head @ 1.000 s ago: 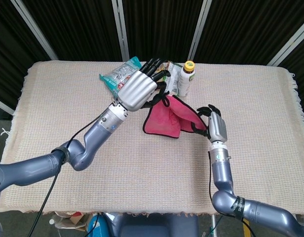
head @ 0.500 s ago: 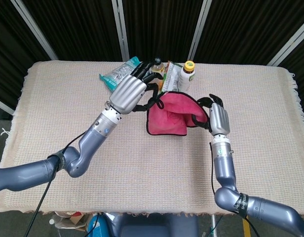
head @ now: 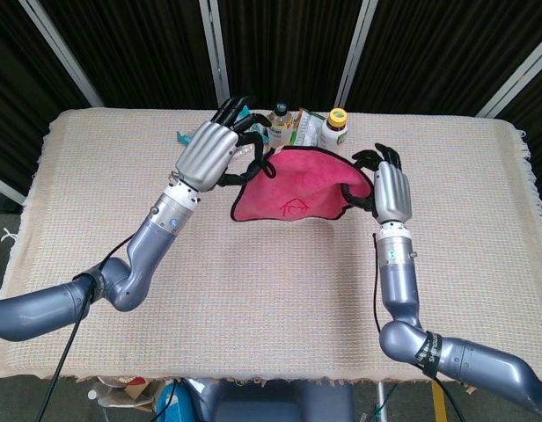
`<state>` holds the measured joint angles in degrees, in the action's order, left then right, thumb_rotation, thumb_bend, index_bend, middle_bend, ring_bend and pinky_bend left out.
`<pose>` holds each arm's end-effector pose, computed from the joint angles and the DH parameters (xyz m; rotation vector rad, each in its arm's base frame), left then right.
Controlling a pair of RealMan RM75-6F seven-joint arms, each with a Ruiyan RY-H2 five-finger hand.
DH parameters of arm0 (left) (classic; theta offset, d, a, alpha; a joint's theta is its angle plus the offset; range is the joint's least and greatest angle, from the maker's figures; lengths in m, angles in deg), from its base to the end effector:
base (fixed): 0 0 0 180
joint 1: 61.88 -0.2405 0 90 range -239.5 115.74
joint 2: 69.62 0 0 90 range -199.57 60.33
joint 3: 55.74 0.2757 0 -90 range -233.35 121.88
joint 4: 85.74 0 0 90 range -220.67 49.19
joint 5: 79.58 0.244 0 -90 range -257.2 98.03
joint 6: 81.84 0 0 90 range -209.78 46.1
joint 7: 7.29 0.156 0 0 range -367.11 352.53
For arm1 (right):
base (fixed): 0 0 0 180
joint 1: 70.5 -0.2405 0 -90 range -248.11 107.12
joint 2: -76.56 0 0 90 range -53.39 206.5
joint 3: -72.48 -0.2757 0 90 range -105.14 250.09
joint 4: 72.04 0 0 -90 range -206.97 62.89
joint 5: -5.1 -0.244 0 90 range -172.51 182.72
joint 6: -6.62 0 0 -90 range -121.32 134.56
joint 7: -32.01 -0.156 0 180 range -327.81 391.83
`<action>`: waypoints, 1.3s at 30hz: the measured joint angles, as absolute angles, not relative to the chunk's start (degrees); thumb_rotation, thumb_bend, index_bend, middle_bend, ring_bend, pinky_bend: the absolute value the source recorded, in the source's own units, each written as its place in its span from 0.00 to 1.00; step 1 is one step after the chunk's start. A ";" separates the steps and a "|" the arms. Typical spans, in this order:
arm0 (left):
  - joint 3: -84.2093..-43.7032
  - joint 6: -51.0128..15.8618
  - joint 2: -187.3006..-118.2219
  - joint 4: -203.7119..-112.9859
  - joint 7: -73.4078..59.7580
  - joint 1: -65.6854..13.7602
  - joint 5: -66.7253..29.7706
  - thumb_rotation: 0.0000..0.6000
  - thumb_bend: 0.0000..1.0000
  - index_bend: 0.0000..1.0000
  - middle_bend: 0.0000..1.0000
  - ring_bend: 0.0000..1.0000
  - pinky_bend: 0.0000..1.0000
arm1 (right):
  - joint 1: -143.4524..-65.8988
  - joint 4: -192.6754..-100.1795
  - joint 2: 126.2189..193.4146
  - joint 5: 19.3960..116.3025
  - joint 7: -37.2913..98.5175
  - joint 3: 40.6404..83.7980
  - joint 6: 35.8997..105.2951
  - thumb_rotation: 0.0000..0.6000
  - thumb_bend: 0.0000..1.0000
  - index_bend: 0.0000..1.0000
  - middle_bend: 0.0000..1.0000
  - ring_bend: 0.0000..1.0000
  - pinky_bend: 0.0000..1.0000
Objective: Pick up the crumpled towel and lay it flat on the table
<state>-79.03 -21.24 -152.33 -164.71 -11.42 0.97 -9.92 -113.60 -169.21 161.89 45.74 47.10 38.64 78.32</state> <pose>0.0248 0.4730 0.0607 -1.7206 -0.7368 -1.6361 -0.0963 -0.4323 0.0703 1.0796 -1.2885 1.3908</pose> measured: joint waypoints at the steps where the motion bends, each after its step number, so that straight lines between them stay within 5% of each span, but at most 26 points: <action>1: -79.07 -21.19 -152.36 -164.47 -11.58 0.90 -9.95 1.00 0.47 0.64 0.27 0.03 0.02 | -113.85 -169.08 161.85 45.63 47.20 38.36 78.37 1.00 0.60 0.75 0.34 0.11 0.05; 39: -79.19 -23.56 -164.52 -145.71 -15.79 4.59 -10.40 1.00 0.47 0.64 0.27 0.03 0.02 | -117.43 -150.61 161.70 49.52 37.43 40.53 65.46 1.00 0.60 0.75 0.34 0.11 0.06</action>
<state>-79.19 -23.56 -164.52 -145.71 -15.79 4.59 -10.40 -117.43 -150.61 161.70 49.52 37.43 40.53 65.46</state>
